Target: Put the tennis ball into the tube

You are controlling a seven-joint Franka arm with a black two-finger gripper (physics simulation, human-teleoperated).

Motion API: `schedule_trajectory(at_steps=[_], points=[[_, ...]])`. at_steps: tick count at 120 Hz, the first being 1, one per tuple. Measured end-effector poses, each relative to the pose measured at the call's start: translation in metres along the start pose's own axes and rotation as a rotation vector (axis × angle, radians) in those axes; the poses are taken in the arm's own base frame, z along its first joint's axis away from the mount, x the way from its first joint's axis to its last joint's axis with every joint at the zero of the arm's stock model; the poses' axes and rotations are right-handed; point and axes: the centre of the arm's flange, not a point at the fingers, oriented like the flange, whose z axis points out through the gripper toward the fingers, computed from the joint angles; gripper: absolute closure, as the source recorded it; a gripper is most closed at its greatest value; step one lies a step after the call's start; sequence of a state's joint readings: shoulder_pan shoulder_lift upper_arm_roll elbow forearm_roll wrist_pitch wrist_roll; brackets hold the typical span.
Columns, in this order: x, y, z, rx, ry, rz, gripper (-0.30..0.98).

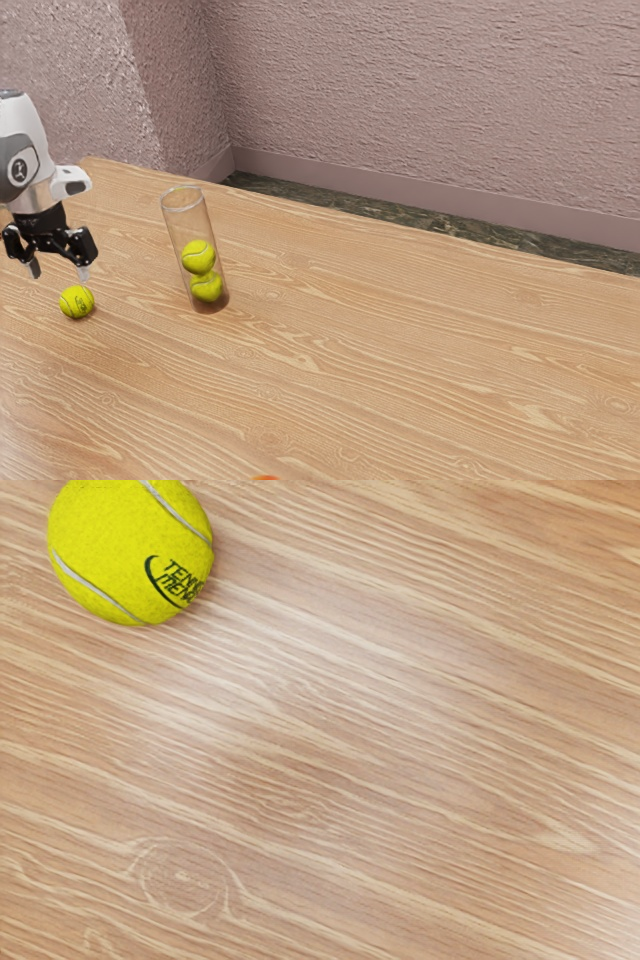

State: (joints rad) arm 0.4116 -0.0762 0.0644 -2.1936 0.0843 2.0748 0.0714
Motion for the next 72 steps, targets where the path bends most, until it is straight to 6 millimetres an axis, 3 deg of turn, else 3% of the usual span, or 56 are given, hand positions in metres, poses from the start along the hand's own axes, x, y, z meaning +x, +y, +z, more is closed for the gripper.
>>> schedule_trajectory(at_steps=[10,27,47,72], points=[[0.015,-0.018,0.033,-0.006,0.004,0.010,0.00],[0.030,-0.046,0.068,-0.024,0.026,0.012,0.00],[0.060,-0.067,0.090,0.009,0.057,0.069,0.00],[0.078,-0.085,0.120,0.028,0.081,0.127,0.00]])
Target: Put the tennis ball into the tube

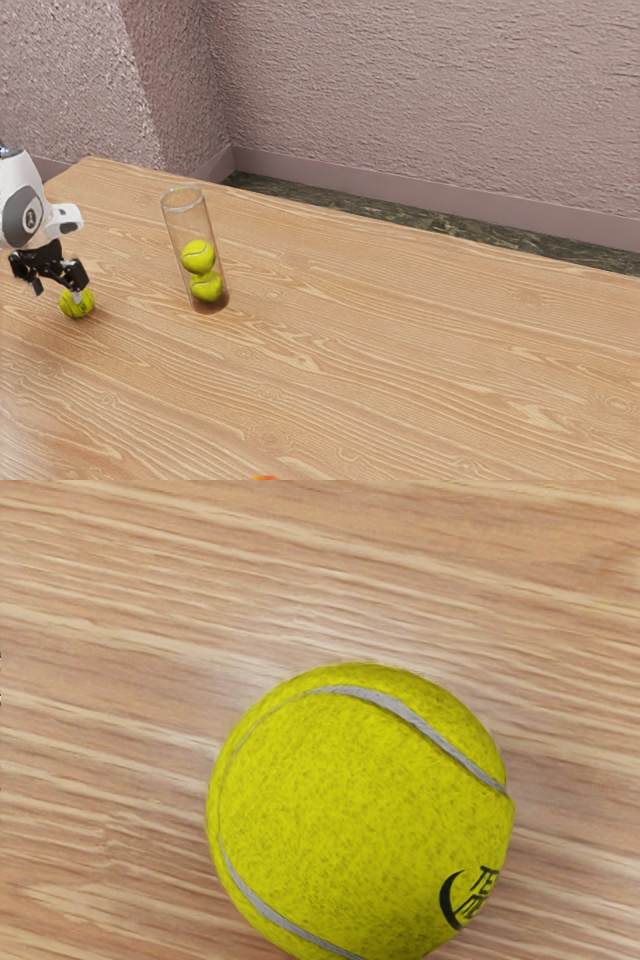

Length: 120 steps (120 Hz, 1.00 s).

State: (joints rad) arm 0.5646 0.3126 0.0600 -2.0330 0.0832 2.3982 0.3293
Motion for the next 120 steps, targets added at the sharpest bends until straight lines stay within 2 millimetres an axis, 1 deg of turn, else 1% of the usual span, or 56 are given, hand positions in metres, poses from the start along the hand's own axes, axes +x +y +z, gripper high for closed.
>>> schedule_trajectory(at_steps=[19,34,69,83,95,120], points=[[0.017,-0.002,0.010,0.010,0.027,0.056,0.00],[0.025,-0.002,0.015,0.013,0.039,0.090,0.00],[0.027,0.003,0.031,0.004,0.034,0.146,0.00],[0.027,0.007,0.039,-0.006,0.027,0.161,0.00],[0.027,0.009,0.041,-0.010,0.025,0.171,0.00],[0.026,0.008,0.043,-0.014,0.022,0.186,0.10]])
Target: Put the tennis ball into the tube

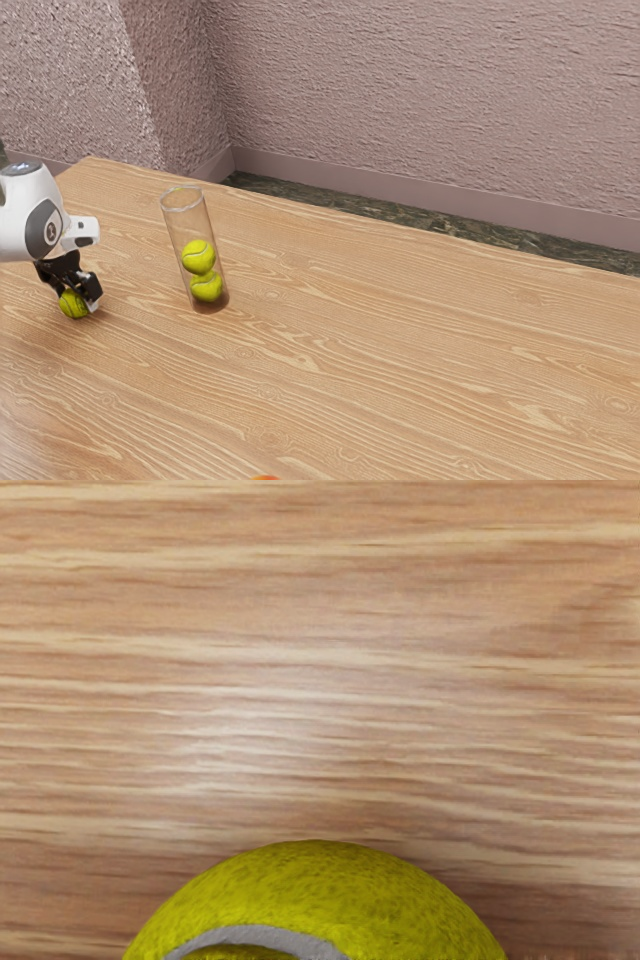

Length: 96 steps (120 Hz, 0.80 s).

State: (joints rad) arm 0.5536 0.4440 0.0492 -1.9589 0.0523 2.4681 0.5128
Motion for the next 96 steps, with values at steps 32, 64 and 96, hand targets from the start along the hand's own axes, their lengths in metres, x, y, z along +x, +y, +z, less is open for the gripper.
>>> schedule_trajectory(at_steps=[32,64,96], points=[[-0.001,0.000,0.000,-0.003,-0.003,0.014,0.20],[-0.004,-0.001,-0.002,-0.007,-0.004,0.013,0.25],[-0.016,0.001,-0.046,0.005,0.030,0.004,0.29]])
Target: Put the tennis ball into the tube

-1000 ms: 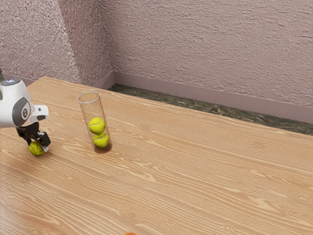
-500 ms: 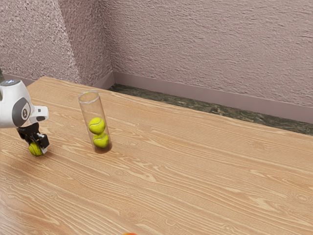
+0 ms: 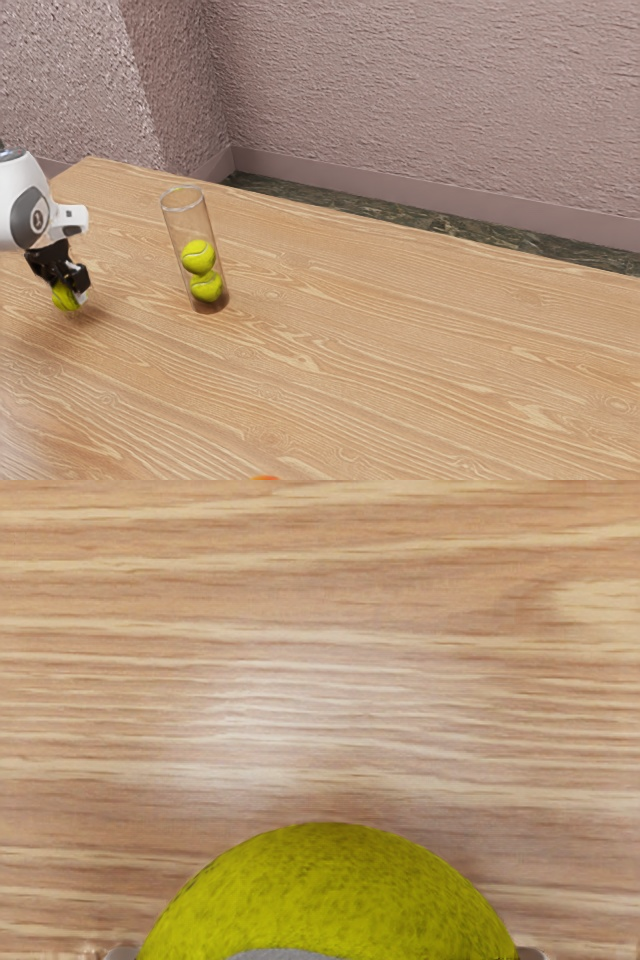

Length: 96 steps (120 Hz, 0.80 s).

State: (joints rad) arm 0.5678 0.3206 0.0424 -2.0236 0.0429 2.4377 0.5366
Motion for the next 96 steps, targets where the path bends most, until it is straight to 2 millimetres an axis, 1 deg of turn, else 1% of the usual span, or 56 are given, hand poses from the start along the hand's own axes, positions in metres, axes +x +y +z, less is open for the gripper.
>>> schedule_trajectory(at_steps=[5,12,21,30,43,54,62,69,77,87,96], points=[[-0.002,0.003,-0.025,0.011,0.024,0.001,0.30],[0.000,0.011,-0.067,0.024,0.060,0.013,0.31],[0.002,0.022,-0.103,0.026,0.077,0.028,0.32],[0.004,0.029,-0.142,0.021,0.094,0.032,0.33],[0.013,0.040,-0.192,0.005,0.108,0.045,0.34],[0.027,0.049,-0.233,0.000,0.125,0.066,0.36],[0.037,0.056,-0.258,-0.006,0.141,0.083,0.37],[0.050,0.063,-0.272,-0.018,0.155,0.100,0.37],[0.069,0.078,-0.277,-0.044,0.161,0.132,0.37],[0.091,0.105,-0.273,-0.083,0.161,0.177,0.38],[0.102,0.121,-0.267,-0.112,0.155,0.197,0.39]])
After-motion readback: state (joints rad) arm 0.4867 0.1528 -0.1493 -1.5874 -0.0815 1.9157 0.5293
